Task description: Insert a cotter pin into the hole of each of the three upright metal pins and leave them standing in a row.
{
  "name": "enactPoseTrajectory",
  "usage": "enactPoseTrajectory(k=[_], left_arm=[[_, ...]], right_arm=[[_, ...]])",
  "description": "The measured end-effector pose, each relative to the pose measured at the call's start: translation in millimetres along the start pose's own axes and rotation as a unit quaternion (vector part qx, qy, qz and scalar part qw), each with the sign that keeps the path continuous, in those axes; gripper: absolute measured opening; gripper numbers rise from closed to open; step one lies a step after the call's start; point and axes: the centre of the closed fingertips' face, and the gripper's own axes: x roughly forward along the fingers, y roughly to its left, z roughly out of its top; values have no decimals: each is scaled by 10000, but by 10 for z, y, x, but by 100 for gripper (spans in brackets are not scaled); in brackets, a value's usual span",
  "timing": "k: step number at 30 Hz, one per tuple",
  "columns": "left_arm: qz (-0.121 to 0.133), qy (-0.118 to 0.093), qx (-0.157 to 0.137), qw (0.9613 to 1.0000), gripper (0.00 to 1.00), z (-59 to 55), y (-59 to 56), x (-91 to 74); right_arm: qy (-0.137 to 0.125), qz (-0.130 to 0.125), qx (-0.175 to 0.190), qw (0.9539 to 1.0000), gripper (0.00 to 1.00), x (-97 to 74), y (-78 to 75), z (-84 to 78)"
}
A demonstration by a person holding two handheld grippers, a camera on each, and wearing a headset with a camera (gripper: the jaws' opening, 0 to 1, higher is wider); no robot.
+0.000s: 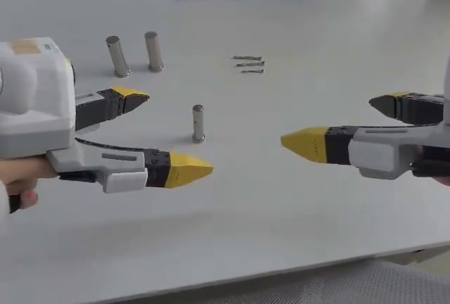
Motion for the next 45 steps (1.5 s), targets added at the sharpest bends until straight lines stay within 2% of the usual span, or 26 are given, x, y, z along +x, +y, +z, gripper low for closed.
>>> enactPoseTrajectory(k=[3, 8, 11, 13, 16, 19, 20, 23, 27, 29, 30, 31, 33, 37, 39, 40, 41, 45], left_arm=[[-10, -23, -94, 10000, 99, -19, -29, -27], [-13, -41, -167, 9999, 99, -45, -77, -70], [47, -9, -163, 9999, 99, -91, -32, -90], [81, 5, -169, 9998, 99, -112, -21, -100], [275, -47, -169, 9995, 99, -112, 53, -130], [406, -124, -249, 9988, 99, -106, 119, -168], [437, -136, -283, 9986, 99, -111, 134, -187], [500, -133, -275, 9983, 99, -128, 150, -220], [528, -106, -295, 9981, 98, -164, 132, -260], [548, -79, -308, 9980, 97, -186, 121, -273], [555, -69, -312, 9979, 97, -194, 117, -278], [575, -69, -319, 9978, 97, -201, 114, -283], [584, -62, -341, 9977, 97, -210, 108, -288], [675, -38, -358, 9971, 96, -230, 143, -301], [705, -47, -383, 9968, 96, -229, 156, -312], [722, -55, -395, 9966, 96, -229, 162, -318], [729, -56, -398, 9965, 96, -230, 165, -322], [757, -51, -423, 9962, 95, -240, 171, -339]], right_arm=[[32, -1, -92, 10000, 87, -8, -23, 18], [119, -28, -395, 9991, 83, -23, -96, 79], [112, -60, -584, 9982, 80, -14, -158, 165], [112, 5, -770, 9970, 74, 2, -177, 226], [189, 15, -1057, 9942, 70, 32, -218, 291], [421, 8, -1651, 9854, 65, 77, -270, 341], [515, 16, -1793, 9824, 60, 93, -283, 341], [608, 52, -1937, 9792, 55, 172, -316, 401], [707, 131, -2354, 9692, 47, 292, -421, 526], [806, 163, -2546, 9635, 44, 329, -439, 534], [889, 178, -2681, 9591, 44, 348, -452, 535], [997, 209, -2901, 9516, 44, 392, -474, 540], [1133, 267, -3118, 9430, 40, 459, -488, 534], [1158, 525, -3153, 9404, 38, 603, -440, 587], [1099, 700, -3292, 9352, 37, 667, -380, 645], [1095, 702, -3290, 9353, 35, 692, -377, 667], [1110, 755, -3381, 9315, 33, 735, -366, 689], [1172, 878, -3604, 9212, 24, 875, -358, 728]])
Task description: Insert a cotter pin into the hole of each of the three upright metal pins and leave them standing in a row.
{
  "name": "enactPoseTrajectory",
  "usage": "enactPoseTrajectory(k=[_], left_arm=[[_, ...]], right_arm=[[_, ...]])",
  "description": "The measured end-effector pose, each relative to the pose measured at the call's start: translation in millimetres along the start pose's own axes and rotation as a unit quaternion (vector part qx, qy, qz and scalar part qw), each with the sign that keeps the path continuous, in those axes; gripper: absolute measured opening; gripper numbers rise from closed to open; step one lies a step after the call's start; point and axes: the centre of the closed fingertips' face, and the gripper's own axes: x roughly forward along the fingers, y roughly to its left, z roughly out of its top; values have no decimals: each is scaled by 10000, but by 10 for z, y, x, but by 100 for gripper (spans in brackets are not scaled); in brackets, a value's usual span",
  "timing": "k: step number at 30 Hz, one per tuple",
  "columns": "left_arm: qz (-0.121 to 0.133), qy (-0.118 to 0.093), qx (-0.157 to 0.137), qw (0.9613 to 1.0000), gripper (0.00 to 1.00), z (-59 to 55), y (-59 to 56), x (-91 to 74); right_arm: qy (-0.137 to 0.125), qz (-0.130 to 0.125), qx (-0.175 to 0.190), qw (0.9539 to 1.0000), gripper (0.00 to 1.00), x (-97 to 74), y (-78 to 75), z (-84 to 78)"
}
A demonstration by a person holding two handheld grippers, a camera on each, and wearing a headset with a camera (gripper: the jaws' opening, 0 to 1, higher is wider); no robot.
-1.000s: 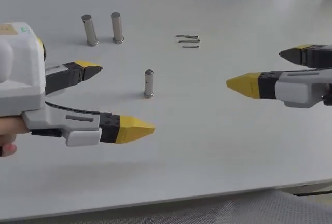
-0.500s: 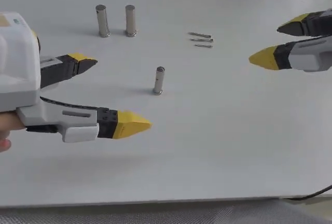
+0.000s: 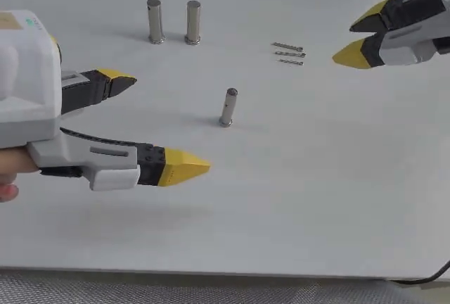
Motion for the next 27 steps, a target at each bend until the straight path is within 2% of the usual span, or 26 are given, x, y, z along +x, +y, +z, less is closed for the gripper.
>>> enactPoseTrajectory(k=[3, 6, 9, 17, 24, 25, 27], left_arm=[[18, 5, -14, 10000, 95, -6, 4, -14], [29, 108, 81, 9999, 94, -37, 21, -23], [-8, 168, 157, 9997, 93, -44, 26, -22], [-14, 197, 190, 9996, 91, -28, 27, -21], [-57, 173, 140, 9997, 90, -20, -35, -23], [-63, 172, 136, 9997, 90, -26, -41, -19], [-98, 214, 142, 9996, 90, -46, -58, -12]], right_arm=[[123, 141, -273, 9995, 19, 113, -34, 12], [148, 195, -353, 9991, 12, 216, -81, 26], [261, 275, -253, 9990, 12, 337, -137, -10], [653, 521, -527, 9951, 9, 629, -162, -162], [827, 688, -574, 9925, 8, 839, -172, -216], [850, 743, -527, 9922, 7, 864, -172, -217], [731, 817, -319, 9935, 4, 906, -166, -177]])
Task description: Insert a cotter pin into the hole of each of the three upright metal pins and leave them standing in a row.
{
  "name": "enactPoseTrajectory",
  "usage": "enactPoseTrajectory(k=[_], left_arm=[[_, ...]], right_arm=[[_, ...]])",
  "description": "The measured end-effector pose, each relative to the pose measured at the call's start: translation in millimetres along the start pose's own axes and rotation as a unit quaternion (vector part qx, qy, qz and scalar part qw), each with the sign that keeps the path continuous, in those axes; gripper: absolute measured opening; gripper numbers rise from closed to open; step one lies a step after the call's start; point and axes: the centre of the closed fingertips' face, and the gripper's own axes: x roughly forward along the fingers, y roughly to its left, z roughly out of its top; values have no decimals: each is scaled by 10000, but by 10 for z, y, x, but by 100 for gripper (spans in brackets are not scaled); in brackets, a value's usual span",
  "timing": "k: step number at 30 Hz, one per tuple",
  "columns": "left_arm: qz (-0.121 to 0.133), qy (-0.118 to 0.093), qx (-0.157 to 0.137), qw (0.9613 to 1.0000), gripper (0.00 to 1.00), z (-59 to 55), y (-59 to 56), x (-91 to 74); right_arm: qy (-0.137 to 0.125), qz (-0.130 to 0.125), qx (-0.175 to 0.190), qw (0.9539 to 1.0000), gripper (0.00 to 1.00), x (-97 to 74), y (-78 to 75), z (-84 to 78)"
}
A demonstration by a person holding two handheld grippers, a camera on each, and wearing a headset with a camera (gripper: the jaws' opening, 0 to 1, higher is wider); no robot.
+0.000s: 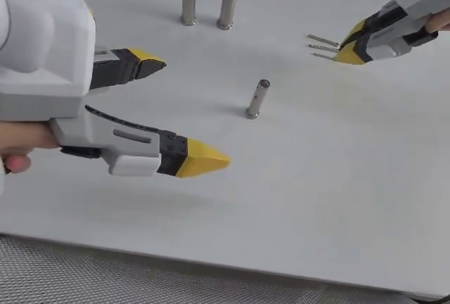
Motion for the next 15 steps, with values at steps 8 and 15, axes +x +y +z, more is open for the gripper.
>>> enactPoseTrajectory(k=[8, 15], left_arm=[[-50, 62, -12, 10000, 90, -17, -68, 11], [-128, -15, -175, 9998, 89, 4, -124, 3]], right_arm=[[110, 143, 31, 9998, 1, 150, -90, -20], [326, 213, -42, 9992, 0, 232, -139, -103]])
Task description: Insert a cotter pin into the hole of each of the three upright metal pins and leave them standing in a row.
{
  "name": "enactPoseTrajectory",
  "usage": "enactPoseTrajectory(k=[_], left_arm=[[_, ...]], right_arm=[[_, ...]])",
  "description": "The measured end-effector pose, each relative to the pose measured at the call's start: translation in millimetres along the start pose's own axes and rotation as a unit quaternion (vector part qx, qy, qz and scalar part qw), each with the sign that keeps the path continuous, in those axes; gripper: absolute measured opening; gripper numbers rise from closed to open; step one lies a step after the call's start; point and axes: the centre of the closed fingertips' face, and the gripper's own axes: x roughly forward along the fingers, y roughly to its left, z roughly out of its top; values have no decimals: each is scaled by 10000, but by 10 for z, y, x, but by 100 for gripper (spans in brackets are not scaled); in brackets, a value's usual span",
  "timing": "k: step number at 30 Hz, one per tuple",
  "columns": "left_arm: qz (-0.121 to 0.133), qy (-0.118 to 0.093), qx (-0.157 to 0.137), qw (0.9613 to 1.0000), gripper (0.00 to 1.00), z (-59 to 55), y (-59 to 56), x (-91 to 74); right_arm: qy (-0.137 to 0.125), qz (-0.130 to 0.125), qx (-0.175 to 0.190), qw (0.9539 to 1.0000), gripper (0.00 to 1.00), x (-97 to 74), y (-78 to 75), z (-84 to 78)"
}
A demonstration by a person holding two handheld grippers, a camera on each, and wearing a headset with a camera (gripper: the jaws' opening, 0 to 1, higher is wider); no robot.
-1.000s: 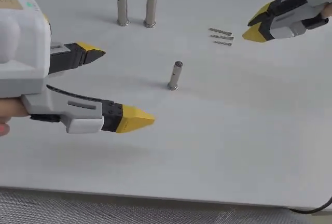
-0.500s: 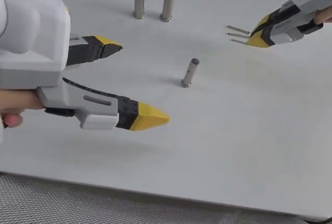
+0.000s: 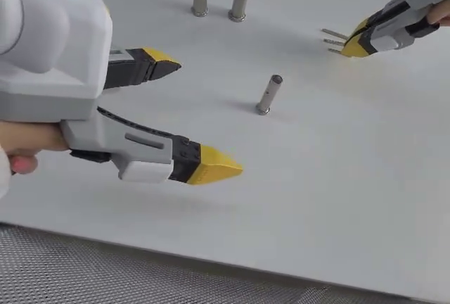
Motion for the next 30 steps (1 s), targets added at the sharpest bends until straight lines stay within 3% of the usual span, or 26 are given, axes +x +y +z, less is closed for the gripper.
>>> enactPoseTrajectory(k=[1, 4, 5, 15, 18, 23, 26, 30], left_arm=[[-17, -135, -117, 9998, 89, 34, -8, 6], [-51, -117, -122, 9998, 87, 31, -18, 5], [-47, -95, -103, 9999, 87, 25, -19, 6], [-111, 0, -93, 9999, 87, -24, -47, 2], [-23, 43, -47, 10000, 87, -23, 4, -10], [38, -93, -206, 9997, 87, 32, 39, -27], [22, -44, -178, 9998, 87, 18, 29, -20], [16, -37, -203, 9998, 87, 11, 18, -14]], right_arm=[[69, 46, -28, 10000, 0, 18, 8, -24], [232, 57, -157, 9996, 1, 49, 8, -80], [145, 115, -143, 9997, 0, 50, 21, -48], [210, 247, -287, 9991, 0, 52, 15, -38], [377, 151, -597, 9974, 0, 57, 19, -31], [599, 119, -1057, 9925, 0, 66, 40, 0], [615, 268, -961, 9931, 0, 59, 23, 6], [609, 485, -482, 9958, 0, 45, 33, -1]])
